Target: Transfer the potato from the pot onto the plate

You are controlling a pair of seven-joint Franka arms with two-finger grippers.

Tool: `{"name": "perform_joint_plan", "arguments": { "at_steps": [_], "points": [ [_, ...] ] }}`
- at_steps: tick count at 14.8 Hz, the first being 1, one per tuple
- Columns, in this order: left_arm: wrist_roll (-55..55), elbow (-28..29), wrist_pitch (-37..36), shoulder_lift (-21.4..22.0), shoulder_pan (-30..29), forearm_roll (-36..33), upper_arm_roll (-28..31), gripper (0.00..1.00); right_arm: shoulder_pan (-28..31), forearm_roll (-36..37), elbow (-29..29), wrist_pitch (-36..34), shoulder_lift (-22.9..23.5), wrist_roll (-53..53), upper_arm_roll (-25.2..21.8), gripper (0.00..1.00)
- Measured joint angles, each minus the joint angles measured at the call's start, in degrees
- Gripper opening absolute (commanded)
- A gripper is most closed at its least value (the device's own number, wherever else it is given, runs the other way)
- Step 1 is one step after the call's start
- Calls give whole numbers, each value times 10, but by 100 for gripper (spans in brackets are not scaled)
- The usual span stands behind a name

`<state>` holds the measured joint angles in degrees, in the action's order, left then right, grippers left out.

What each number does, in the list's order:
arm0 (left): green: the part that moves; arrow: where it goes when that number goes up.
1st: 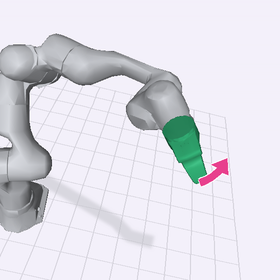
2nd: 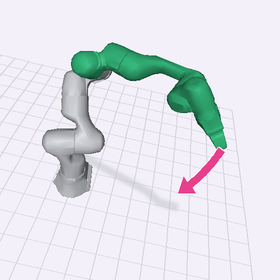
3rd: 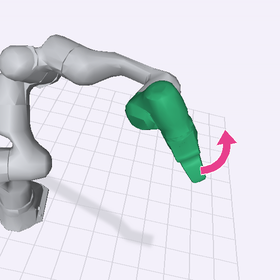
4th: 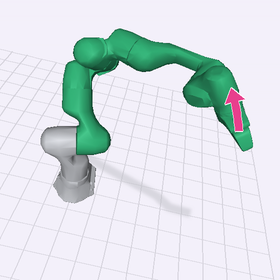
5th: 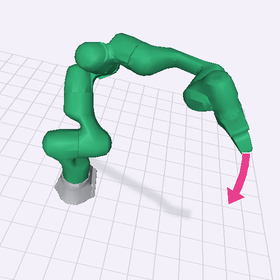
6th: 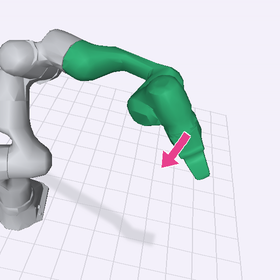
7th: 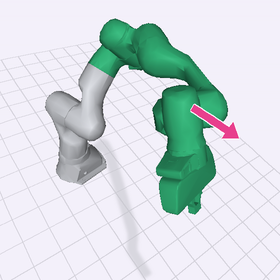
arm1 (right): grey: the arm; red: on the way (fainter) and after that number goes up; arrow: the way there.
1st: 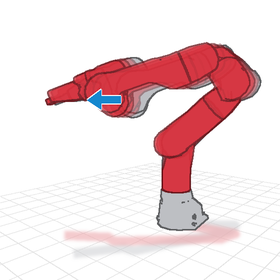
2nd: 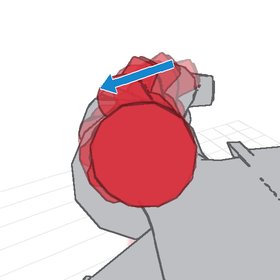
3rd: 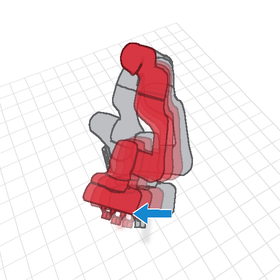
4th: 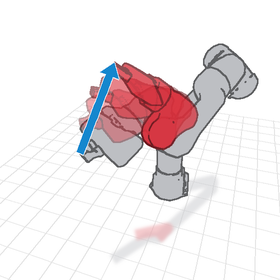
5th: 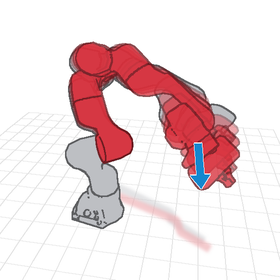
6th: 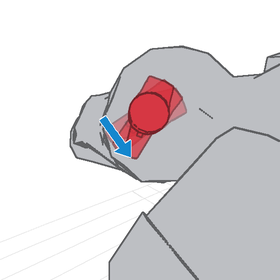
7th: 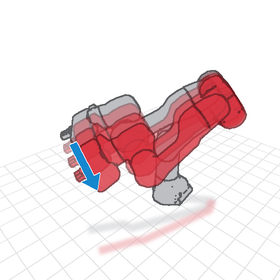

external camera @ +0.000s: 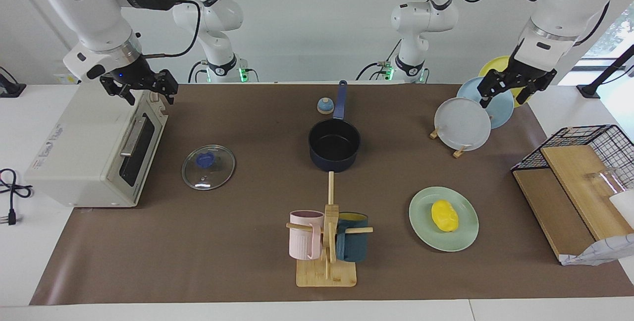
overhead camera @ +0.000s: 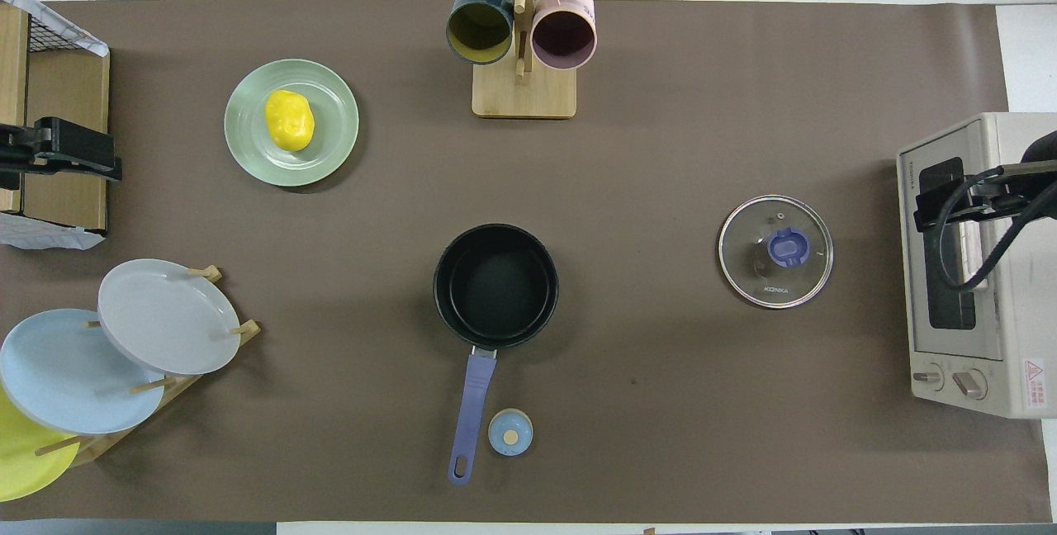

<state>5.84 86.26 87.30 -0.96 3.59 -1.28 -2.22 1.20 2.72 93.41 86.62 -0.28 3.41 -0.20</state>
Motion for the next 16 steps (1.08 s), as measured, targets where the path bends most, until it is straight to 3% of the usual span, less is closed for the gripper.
{"name": "perform_joint_plan", "arguments": {
  "at_steps": [4, 16],
  "points": [
    [14, 30, 15, 10, 16, 1, -2, 100, 0, 0, 0, 0, 0, 0, 0, 100],
    [16, 40, 13, 23, 20, 27, -2, 100, 0, 0, 0, 0, 0, 0, 0, 100]
  ]
}}
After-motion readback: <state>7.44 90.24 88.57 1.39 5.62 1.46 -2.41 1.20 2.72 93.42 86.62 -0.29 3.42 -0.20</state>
